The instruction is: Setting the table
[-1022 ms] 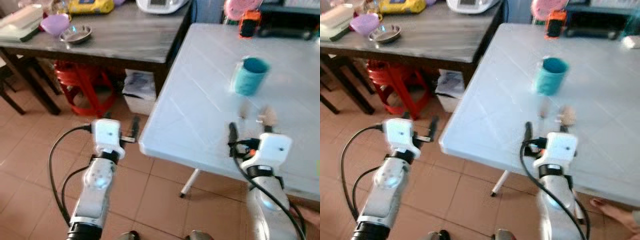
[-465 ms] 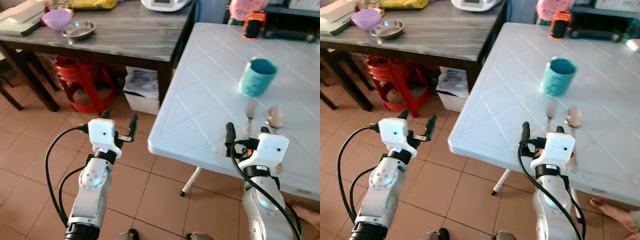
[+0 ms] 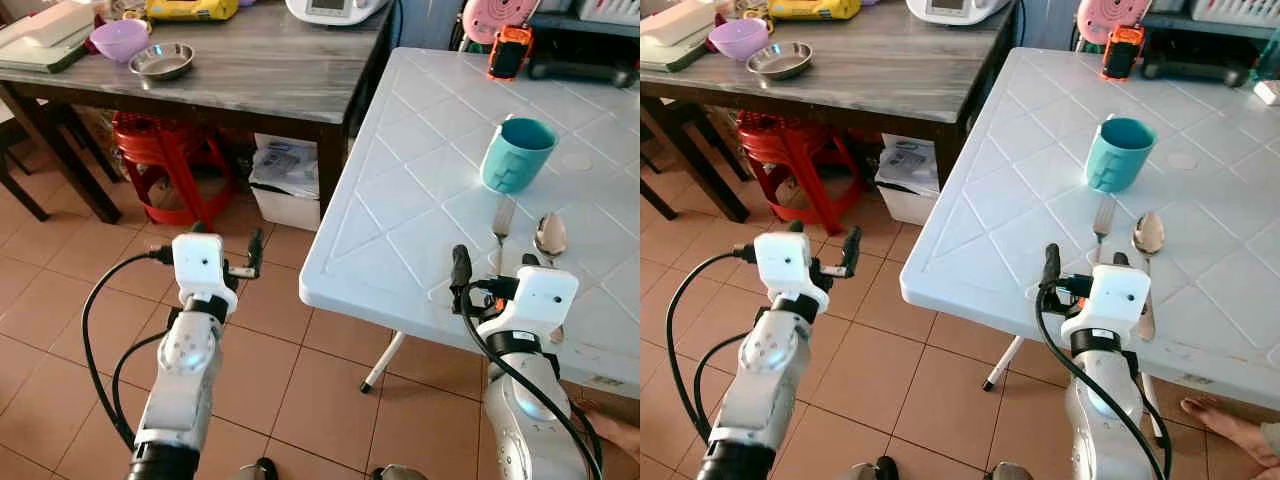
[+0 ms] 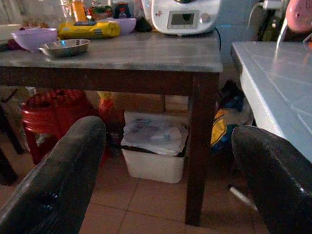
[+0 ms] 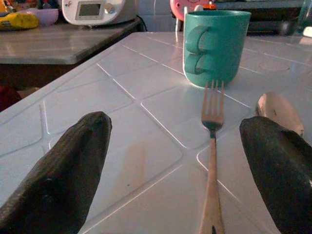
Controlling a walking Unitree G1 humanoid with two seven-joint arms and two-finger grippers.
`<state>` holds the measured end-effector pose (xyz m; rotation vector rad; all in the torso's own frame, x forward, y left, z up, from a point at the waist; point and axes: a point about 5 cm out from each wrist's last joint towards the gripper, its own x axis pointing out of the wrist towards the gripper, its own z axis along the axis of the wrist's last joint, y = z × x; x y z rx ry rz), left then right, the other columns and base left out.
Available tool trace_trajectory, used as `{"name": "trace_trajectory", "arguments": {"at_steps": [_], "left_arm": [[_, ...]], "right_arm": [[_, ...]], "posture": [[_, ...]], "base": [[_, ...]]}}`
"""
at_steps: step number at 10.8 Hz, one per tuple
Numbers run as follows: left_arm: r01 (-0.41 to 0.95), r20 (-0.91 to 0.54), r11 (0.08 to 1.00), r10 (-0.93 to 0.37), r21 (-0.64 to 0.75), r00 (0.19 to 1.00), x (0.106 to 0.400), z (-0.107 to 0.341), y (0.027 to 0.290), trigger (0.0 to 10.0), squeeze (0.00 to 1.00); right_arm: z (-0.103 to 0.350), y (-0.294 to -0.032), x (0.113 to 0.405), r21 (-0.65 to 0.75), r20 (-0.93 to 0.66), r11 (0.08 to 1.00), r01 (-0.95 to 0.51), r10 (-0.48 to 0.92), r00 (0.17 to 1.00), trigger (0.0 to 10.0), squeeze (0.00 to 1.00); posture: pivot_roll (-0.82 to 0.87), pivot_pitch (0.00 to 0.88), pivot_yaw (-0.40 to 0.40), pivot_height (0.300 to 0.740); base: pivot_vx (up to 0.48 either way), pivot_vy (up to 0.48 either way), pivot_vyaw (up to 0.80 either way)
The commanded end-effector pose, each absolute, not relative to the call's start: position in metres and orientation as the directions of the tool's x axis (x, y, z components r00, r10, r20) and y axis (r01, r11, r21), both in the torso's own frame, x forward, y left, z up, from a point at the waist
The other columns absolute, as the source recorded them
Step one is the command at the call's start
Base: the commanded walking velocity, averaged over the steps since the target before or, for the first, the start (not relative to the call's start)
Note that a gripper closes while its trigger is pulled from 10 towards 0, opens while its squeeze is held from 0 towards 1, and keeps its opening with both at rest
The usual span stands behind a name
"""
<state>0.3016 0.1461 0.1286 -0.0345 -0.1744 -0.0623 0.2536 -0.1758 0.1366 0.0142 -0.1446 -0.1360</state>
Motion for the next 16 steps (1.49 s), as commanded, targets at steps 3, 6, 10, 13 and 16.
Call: {"name": "trace_trajectory", "arguments": {"at_steps": [3,6,10,13,16], "left_arm": [[0.052,0.201,0.997,-0.038,-0.061,0.979,0.302,0.132,0.149,10.0,0.00],[0.037,0.121,0.994,-0.024,-0.100,0.992,0.304,0.123,0.149,10.0,0.00],[0.156,0.116,0.964,-0.134,-0.214,0.984,0.305,0.122,0.138,10.0,0.00],[0.235,0.093,0.960,-0.223,-0.150,0.970,0.304,0.123,0.131,10.0,0.00],[0.249,0.102,0.954,-0.234,-0.168,0.967,0.304,0.123,0.131,10.0,0.00]], "right_arm": [[0.136,-0.175,0.253,0.033,0.136,0.990,0.139,-0.142,0.980,10.0,0.00],[0.137,-0.175,0.254,0.032,0.139,0.990,0.136,-0.140,0.980,10.0,0.00],[0.134,-0.174,0.253,0.047,0.116,0.989,0.141,-0.146,0.983,10.0,0.00],[0.134,-0.174,0.254,0.051,0.117,0.989,0.141,-0.147,0.982,10.0,0.00],[0.134,-0.174,0.255,0.048,0.118,0.990,0.135,-0.140,0.983,10.0,0.00]], "posture": [[-0.19,0.157,0.071,0.740],[-0.19,0.158,0.068,0.740],[-0.20,0.162,0.067,0.740],[-0.20,0.162,0.069,0.740],[-0.19,0.161,0.069,0.740]], "base": [[0.000,0.000,0.00],[0.000,0.000,0.00],[0.000,0.000,-0.11],[0.000,0.000,-0.80],[0.000,0.000,-0.27]]}}
